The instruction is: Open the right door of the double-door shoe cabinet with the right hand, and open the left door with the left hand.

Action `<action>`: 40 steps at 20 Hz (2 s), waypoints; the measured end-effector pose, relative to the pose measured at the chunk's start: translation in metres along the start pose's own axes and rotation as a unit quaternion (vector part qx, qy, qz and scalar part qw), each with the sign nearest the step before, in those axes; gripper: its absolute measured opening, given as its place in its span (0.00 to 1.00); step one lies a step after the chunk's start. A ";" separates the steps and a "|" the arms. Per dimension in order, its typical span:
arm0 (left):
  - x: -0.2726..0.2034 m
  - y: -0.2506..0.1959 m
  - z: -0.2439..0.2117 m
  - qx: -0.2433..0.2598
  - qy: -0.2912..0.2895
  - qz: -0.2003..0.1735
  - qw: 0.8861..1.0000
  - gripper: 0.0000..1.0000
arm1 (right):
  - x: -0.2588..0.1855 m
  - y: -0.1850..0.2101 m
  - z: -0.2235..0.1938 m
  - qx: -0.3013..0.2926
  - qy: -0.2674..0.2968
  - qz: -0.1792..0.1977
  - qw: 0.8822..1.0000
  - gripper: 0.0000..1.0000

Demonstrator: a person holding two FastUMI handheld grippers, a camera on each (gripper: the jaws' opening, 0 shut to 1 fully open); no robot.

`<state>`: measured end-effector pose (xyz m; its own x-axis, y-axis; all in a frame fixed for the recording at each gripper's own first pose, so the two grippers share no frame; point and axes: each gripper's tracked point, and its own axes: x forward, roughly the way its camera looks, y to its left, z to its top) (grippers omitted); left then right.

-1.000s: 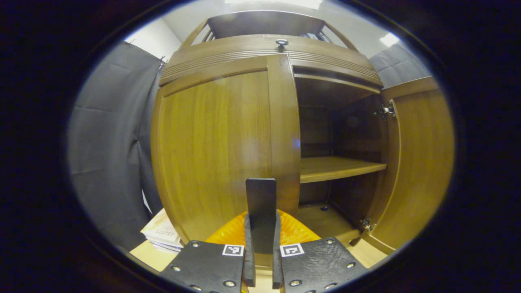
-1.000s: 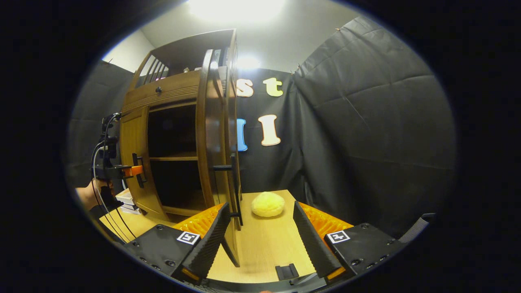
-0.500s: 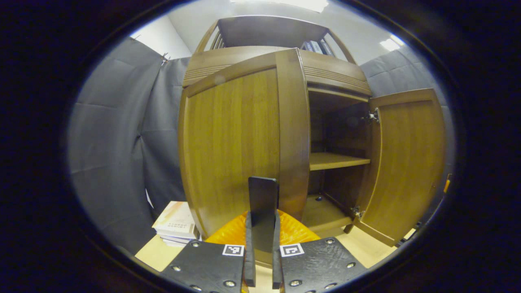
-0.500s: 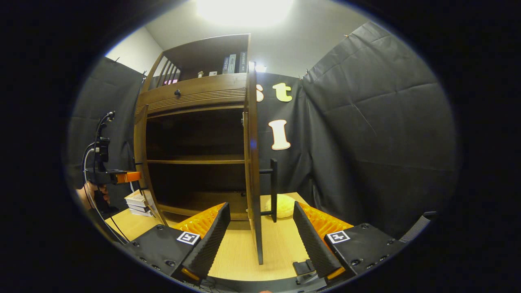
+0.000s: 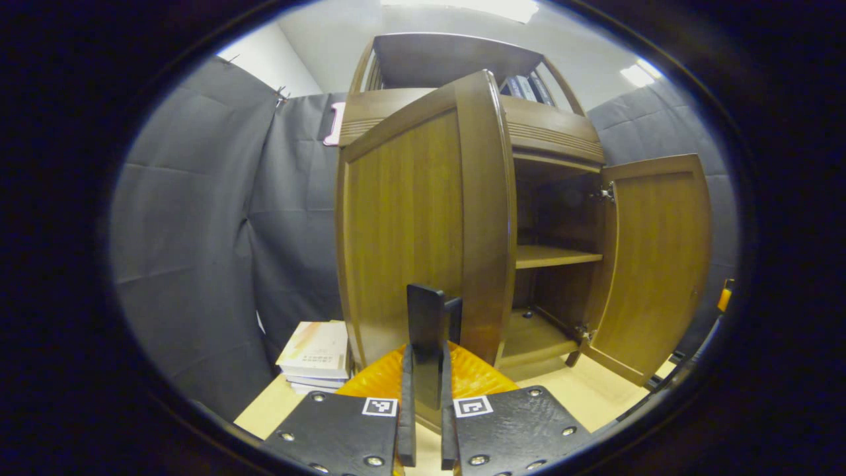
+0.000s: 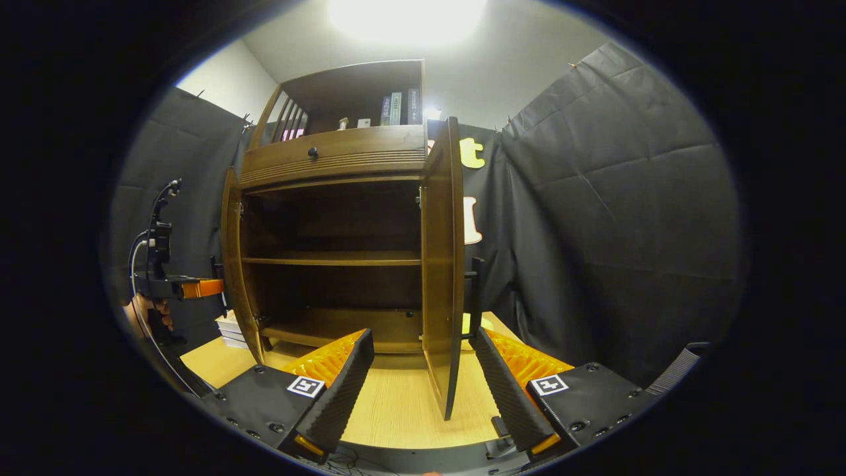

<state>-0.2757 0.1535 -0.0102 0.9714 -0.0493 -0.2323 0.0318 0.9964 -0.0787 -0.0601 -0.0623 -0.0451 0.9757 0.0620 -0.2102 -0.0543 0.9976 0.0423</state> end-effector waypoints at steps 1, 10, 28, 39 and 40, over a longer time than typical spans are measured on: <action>-0.005 0.006 -0.001 -0.001 0.002 -0.001 1.000 0.17 | -0.001 0.004 -0.001 -0.001 0.001 0.002 1.000 0.97; -0.032 0.052 -0.005 -0.004 0.002 0.025 1.000 0.17 | -0.015 0.032 -0.004 -0.004 0.000 0.017 1.000 0.92; -0.146 0.156 0.018 0.011 -0.047 0.113 0.992 0.17 | -0.044 0.031 0.026 -0.005 -0.038 0.004 0.999 0.97; -0.243 0.145 0.043 -0.006 -0.077 0.108 0.991 0.13 | -0.075 0.028 0.041 0.004 -0.055 0.001 0.998 0.92; -0.247 0.141 0.046 -0.005 -0.077 0.107 0.991 0.16 | -0.076 0.028 0.041 0.008 -0.056 0.001 0.998 0.92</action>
<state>-0.5003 0.3096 0.0804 0.9803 0.1741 -0.0933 -0.1795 0.9823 -0.0532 -0.1273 -0.0404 0.0120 0.9931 0.0602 -0.1003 -0.0545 0.9968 0.0582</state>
